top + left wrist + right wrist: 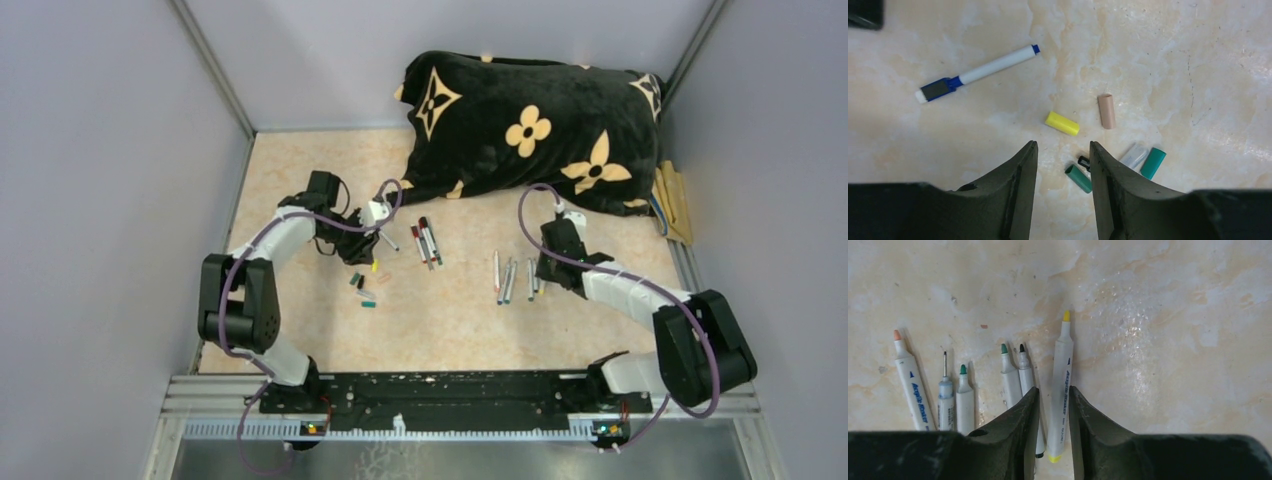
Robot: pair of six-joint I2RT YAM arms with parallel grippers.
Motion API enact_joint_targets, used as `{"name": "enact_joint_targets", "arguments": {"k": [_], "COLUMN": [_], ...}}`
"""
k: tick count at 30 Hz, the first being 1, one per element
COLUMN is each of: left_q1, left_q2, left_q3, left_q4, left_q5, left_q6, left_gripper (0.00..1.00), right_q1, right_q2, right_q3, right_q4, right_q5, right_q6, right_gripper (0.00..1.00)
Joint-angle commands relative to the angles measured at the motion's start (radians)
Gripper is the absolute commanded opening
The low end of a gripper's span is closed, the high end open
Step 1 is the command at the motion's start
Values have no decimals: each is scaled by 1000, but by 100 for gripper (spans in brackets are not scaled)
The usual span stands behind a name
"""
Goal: Open the pen caps
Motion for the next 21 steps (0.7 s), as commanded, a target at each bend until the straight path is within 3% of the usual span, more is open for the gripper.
{"name": "enact_joint_targets", "arguments": {"k": [1, 5, 8, 10, 11, 21], "left_q1": [55, 104, 127, 144, 153, 253], "left_q2": [-33, -81, -109, -128, -141, -225], "left_q3": [101, 169, 209, 230, 240, 279], "left_q4": [-91, -136, -157, -168, -173, -183], "left_q5": [114, 172, 165, 160, 157, 169], "left_q6": [-27, -67, -119, -145, -153, -200], "left_gripper": [51, 63, 77, 96, 98, 99], "right_q1": [-7, 16, 82, 142, 169, 334], "right_q2": [-107, -110, -30, 40, 78, 481], "right_q3": [91, 157, 238, 296, 329, 669], "right_q4": [-31, -13, -4, 10, 22, 67], "right_q5": [-43, -87, -72, -70, -77, -245], "right_q6": [-46, -70, -97, -117, -128, -176], "right_gripper": [30, 44, 44, 41, 40, 44]}}
